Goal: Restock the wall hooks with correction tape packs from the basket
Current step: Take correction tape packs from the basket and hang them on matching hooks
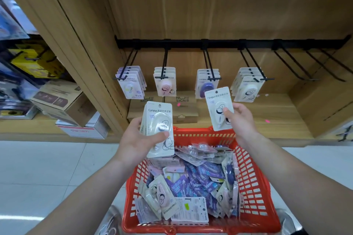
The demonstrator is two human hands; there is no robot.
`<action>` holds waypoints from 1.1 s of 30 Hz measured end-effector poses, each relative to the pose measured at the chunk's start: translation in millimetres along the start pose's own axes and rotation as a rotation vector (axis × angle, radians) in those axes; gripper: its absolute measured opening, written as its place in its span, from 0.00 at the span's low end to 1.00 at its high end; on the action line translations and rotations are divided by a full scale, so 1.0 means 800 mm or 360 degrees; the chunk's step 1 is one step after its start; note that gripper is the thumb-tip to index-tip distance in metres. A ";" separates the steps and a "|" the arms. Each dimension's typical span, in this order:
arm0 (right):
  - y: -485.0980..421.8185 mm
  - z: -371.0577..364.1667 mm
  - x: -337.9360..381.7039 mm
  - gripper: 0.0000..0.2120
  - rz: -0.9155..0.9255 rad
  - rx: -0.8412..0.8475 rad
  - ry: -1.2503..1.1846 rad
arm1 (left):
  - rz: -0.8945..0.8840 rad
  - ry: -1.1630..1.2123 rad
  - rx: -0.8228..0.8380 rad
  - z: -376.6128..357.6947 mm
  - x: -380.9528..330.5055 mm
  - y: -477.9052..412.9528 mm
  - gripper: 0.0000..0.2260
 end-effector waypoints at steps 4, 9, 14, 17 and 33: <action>-0.018 0.043 0.001 0.07 -0.0054 -0.0157 -0.0176 | -0.0044 0.0032 0.0088 -0.029 -0.015 -0.005 0.27; -0.035 0.086 0.015 0.07 0.0044 -0.0290 -0.0266 | -0.0084 0.0012 0.0190 -0.069 -0.029 -0.009 0.29; -0.047 0.099 0.023 0.10 0.0066 -0.0315 -0.0182 | -0.0104 -0.0016 0.0240 -0.103 -0.036 -0.010 0.28; -0.051 0.099 0.017 0.11 0.0029 -0.0323 -0.0140 | -0.0087 -0.0010 0.0266 -0.114 -0.037 -0.012 0.28; -0.079 0.086 0.045 0.12 -0.0201 -0.0297 0.0202 | -0.0083 0.0005 0.0317 -0.132 -0.044 -0.025 0.29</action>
Point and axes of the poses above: each hand's wrist, its own y-axis away from the middle knuckle, its own z-axis out of the back of the hand, x = y × z, the point moved 3 cm from there along -y, towards the middle knuckle
